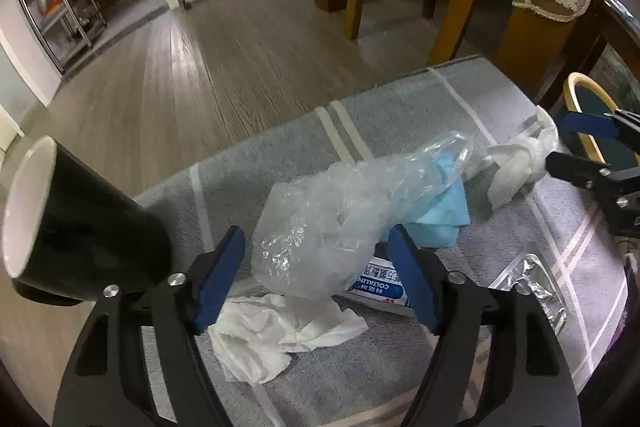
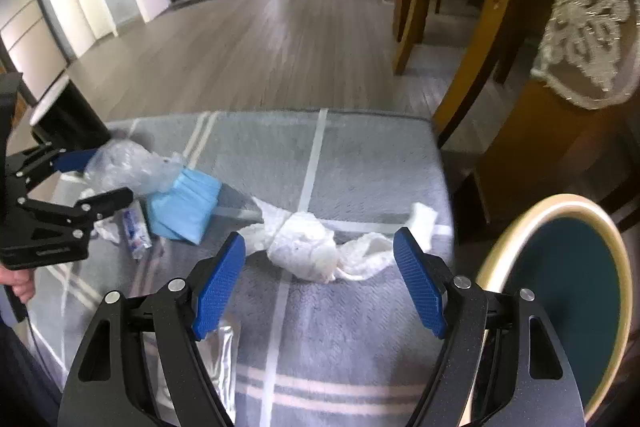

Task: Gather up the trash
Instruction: 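Move the left tool to the clear plastic bag while the right tool nears the white tissue, then grasp the clear plastic bag with the left tool while the right tool grasps the white tissue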

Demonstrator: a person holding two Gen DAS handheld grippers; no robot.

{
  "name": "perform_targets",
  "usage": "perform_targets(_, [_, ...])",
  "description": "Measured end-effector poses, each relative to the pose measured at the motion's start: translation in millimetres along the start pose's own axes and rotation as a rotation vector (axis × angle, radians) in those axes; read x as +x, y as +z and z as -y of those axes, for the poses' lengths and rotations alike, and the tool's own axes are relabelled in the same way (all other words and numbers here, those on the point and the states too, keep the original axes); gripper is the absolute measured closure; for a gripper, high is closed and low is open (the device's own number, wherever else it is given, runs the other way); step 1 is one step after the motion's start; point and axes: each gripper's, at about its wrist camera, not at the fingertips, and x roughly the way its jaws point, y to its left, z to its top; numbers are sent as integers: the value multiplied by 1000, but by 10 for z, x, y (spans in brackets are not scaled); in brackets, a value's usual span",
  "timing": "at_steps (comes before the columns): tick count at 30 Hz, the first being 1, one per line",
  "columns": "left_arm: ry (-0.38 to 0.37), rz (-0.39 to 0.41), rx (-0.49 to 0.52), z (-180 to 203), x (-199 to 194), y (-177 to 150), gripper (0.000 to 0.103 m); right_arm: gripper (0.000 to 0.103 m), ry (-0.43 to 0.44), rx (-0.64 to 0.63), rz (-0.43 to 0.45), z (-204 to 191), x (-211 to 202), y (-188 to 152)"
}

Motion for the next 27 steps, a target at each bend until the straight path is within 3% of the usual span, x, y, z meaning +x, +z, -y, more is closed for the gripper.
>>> perform_targets(2, [-9, -21, -1, -3, 50, -16, 50, 26, -1, -8, -17, -8, 84, 1])
perform_targets(4, [-32, -36, -7, -8, 83, -33, 59, 28, 7, -10, -32, -5, 169, -12])
perform_targets(6, [-38, -31, -10, -10, 68, -40, 65, 46, 17, -7, -49, 2, 243, -36])
perform_targets(8, [-49, -22, -20, -16, 34, -42, 73, 56, 33, 3, -64, 16, 286, -62])
perform_targets(11, [-65, -3, -38, -36, -32, -49, 80, 65, 55, 9, -53, 44, 248, -90])
perform_targets(21, [-143, 131, -166, -167, -517, -99, 83, 67, 91, 41, 11, 69, -129, -175])
perform_targets(27, [-173, 163, -187, -102, -739, -210, 84, 67, 94, 56, 57, 47, -409, -268])
